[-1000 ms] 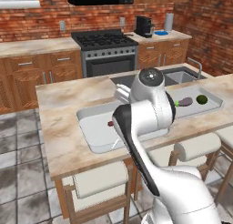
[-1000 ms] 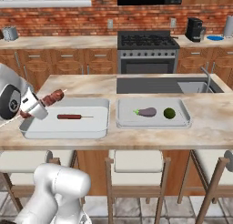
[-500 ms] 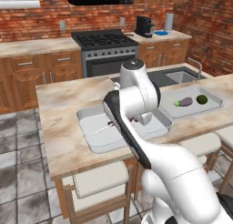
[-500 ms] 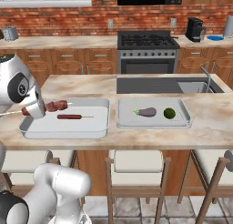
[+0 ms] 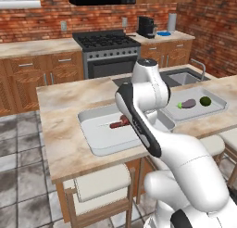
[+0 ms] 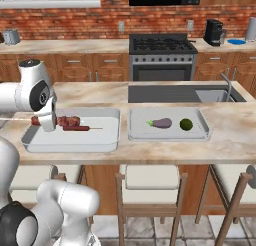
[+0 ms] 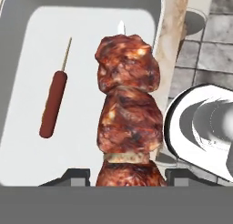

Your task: Place the cold items (eggplant and lime) from the fridge in one tupperware on the dining counter. Place the warm items (hot dog and kebab skewer) in the stove area in another tupperware.

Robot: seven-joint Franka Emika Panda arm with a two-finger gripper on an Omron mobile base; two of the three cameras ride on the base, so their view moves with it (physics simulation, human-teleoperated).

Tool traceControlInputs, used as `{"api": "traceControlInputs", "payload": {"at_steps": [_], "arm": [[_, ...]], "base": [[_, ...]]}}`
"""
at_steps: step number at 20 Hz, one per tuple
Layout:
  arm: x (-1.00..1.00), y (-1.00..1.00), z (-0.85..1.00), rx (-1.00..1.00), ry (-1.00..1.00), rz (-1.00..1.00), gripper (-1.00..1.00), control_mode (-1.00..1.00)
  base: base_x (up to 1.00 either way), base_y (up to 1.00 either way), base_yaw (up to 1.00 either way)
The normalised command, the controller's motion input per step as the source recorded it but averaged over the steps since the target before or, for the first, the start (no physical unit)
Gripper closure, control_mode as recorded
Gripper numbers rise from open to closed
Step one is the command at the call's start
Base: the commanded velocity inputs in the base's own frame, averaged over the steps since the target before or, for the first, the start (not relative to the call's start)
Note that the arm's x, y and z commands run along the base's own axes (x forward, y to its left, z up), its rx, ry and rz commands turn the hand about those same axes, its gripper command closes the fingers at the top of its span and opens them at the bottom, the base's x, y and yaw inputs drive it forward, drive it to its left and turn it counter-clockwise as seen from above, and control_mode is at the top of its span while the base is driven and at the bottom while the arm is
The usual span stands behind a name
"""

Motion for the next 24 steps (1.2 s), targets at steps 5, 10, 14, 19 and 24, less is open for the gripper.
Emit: {"api": "traceControlInputs", "payload": {"at_steps": [5,10,14,19,24], "arm": [[0.15,-0.09,-0.26,0.03,-0.06,-0.01,1.00,-1.00],[0.38,-0.11,-0.19,0.01,-0.01,0.00,1.00,-1.00],[0.42,-0.01,-0.14,0.00,0.01,0.00,1.00,-1.00],[0.28,0.00,-0.31,0.00,0.01,0.00,1.00,-1.00],[0.19,0.00,-0.37,0.00,0.03,0.00,1.00,-1.00]], "base": [[0.00,0.00,0.00],[0.00,0.00,0.00],[0.00,0.00,0.00],[0.00,0.00,0.00],[0.00,0.00,0.00]]}}
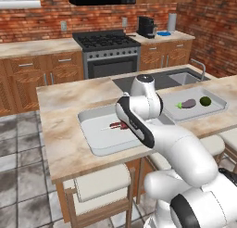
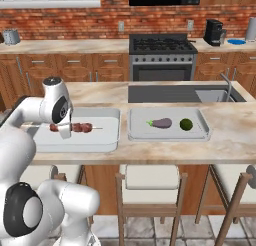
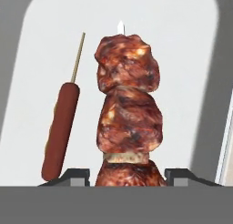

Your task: Place the cold items (eggplant and lime) from the fridge in one tupperware on the dining counter. Place the warm items (hot dog and kebab skewer) in the stove area in another tupperware.

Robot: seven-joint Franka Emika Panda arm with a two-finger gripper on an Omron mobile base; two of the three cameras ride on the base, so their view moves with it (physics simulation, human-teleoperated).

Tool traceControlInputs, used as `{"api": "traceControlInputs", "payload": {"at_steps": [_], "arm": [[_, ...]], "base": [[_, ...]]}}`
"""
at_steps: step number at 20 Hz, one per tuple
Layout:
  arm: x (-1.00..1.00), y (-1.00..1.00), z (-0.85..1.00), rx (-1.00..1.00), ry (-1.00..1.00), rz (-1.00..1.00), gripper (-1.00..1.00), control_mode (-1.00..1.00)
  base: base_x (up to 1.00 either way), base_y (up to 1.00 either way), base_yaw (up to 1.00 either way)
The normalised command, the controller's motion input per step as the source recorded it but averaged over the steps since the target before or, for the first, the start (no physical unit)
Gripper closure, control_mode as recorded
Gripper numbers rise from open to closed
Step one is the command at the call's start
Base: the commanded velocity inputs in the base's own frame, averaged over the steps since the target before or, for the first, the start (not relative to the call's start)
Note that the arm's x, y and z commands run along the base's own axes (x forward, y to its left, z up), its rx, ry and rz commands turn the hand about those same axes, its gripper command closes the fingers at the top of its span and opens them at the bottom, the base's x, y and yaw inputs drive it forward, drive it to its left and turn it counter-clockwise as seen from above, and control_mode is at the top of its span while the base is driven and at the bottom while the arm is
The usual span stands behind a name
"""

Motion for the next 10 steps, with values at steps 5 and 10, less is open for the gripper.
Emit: {"api": "traceControlInputs", "payload": {"at_steps": [5,10], "arm": [[0.20,0.00,-0.29,0.00,0.02,0.00,1.00,-1.00],[0.23,0.00,-0.28,0.00,0.05,0.00,1.00,-1.00]], "base": [[0.00,0.00,0.00],[0.00,0.00,0.00]]}}
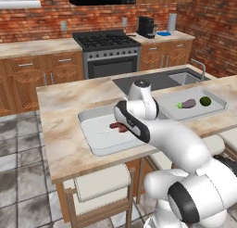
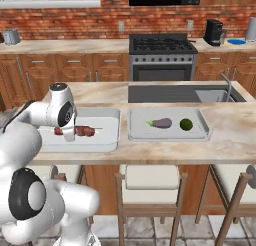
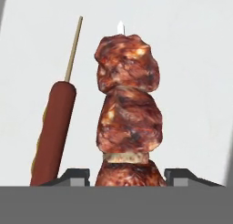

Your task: Place the cold items (eggplant and lime) from the fridge in one tupperware on the dining counter. Place the warm items (hot dog and kebab skewer) in the stove area in another tupperware.

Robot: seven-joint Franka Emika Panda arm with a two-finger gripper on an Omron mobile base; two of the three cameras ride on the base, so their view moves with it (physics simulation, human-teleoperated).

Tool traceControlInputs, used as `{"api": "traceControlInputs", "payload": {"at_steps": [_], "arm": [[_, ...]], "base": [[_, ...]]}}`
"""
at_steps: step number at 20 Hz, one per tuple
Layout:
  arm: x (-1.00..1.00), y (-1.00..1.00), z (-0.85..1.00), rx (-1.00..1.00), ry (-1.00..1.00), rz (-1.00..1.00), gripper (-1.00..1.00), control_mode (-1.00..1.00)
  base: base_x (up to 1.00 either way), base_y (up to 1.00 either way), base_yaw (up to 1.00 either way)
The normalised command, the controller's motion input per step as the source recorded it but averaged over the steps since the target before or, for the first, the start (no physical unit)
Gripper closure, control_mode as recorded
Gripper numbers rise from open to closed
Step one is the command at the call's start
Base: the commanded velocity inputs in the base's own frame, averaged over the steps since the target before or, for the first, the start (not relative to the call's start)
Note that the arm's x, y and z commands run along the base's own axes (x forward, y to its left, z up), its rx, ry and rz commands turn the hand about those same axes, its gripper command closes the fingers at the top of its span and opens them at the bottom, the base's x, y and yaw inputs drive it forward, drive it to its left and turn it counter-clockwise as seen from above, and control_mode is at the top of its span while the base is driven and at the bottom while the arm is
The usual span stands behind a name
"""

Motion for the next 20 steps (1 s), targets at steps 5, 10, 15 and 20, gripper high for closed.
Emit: {"api": "traceControlInputs", "payload": {"at_steps": [5,10,15,20], "arm": [[0.23,0.00,-0.30,0.00,0.06,0.00,1.00,-1.00],[0.15,0.00,-0.31,0.00,0.05,0.00,1.00,-1.00],[0.02,0.00,-0.32,0.00,0.01,0.00,-1.00,-1.00],[0.00,0.00,-0.26,0.00,0.00,0.00,-1.00,-1.00]], "base": [[0.00,0.00,0.00],[0.00,0.00,0.00],[0.00,0.00,0.00],[0.00,0.00,0.00]]}}
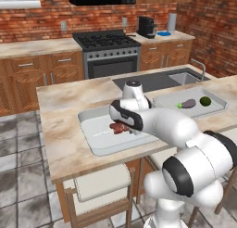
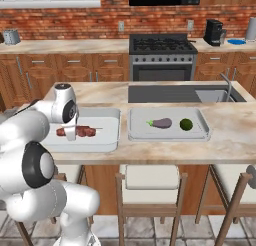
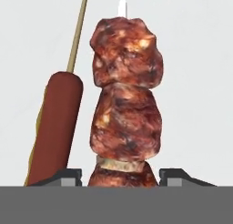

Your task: Place the cold items (eggplant and lime) from the fridge in one tupperware on the dining counter. Place the warm items (hot dog and kebab skewer) in the stove area in another tupperware.

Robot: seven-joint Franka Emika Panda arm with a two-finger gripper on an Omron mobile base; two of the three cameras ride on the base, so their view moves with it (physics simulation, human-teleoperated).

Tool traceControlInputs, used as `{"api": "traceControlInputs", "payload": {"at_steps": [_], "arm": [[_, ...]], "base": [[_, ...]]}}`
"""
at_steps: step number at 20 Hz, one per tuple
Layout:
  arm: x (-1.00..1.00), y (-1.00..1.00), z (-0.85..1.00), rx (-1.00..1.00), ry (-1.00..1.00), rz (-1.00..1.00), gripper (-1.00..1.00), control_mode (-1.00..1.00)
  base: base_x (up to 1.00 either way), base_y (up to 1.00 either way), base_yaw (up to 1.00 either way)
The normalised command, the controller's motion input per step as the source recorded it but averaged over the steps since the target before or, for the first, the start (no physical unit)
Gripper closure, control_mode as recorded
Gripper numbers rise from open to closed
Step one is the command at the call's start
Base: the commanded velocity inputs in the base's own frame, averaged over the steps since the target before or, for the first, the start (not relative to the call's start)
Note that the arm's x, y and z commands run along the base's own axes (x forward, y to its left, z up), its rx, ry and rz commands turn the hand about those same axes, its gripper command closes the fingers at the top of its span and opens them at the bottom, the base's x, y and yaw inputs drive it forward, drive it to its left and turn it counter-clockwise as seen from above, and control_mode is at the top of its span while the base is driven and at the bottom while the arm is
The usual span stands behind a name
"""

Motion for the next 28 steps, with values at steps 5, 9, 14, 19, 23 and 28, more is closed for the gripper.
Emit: {"api": "traceControlInputs", "payload": {"at_steps": [5,9,14,19,23,28], "arm": [[-0.15,-0.04,-0.06,0.01,-0.01,0.00,-1.00,-1.00],[-0.35,-0.21,0.32,0.05,-0.08,0.00,-1.00,-1.00],[-0.32,-0.27,0.53,0.05,-0.03,0.00,-1.00,-1.00],[-0.35,-0.23,0.64,0.04,-0.03,0.00,-1.00,-1.00],[-0.36,-0.19,0.77,0.03,-0.04,0.00,-1.00,-1.00],[-0.43,-0.14,0.68,0.02,-0.07,0.00,-1.00,-1.00]], "base": [[0.00,0.00,0.00],[0.00,0.00,0.00],[0.00,0.00,0.00],[0.00,0.00,0.00],[0.00,0.00,0.00],[0.00,0.00,0.00]]}}
